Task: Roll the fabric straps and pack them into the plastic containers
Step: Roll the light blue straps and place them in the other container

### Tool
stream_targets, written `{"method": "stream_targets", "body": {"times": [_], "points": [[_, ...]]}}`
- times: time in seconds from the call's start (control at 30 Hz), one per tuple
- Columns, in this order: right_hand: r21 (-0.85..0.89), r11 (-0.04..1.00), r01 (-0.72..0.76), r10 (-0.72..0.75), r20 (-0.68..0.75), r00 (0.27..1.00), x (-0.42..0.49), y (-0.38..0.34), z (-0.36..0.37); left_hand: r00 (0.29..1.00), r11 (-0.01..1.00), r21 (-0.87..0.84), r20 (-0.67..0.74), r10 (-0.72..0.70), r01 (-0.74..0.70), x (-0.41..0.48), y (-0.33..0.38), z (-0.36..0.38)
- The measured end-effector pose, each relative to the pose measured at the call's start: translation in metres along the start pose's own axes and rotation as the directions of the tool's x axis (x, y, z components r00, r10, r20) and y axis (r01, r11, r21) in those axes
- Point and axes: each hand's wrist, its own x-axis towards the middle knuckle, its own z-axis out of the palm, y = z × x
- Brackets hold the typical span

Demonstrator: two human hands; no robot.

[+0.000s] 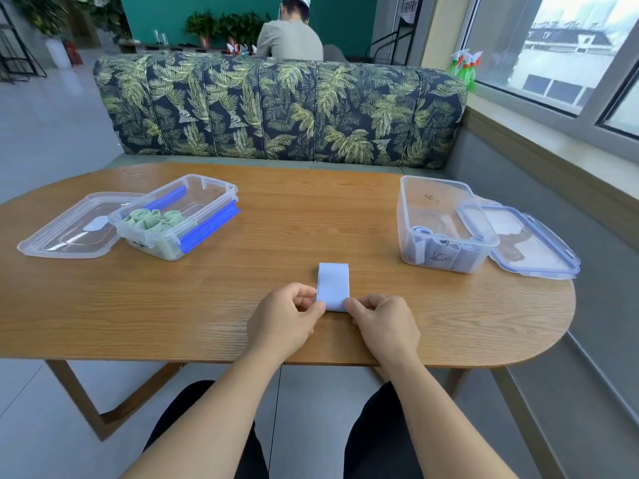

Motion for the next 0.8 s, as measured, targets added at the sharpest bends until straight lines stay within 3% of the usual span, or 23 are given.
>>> {"method": "stream_targets", "body": {"times": [0.53,0.67,0.8], "points": [[-0.023,0.999,0.036,-0.037,-0.05,0.998,0.005,-0.001,0.003,0.993,0.995,0.004,-0.06,-0.099,0.099,0.013,0.005,0.007],[0.008,1.0,0.024,-0.024,0.005,1.0,0.014,-0.002,0.001,0.993,0.997,-0.049,-0.104,-0.057,0.053,0.013,-0.002,0.009],[0.061,0.998,-0.002,-0.002,0.067,0.998,0.027,-0.004,-0.001,0.997,1.0,0.013,-0.08,0.021,-0.02,0.014,-0.003,0.011]]}}
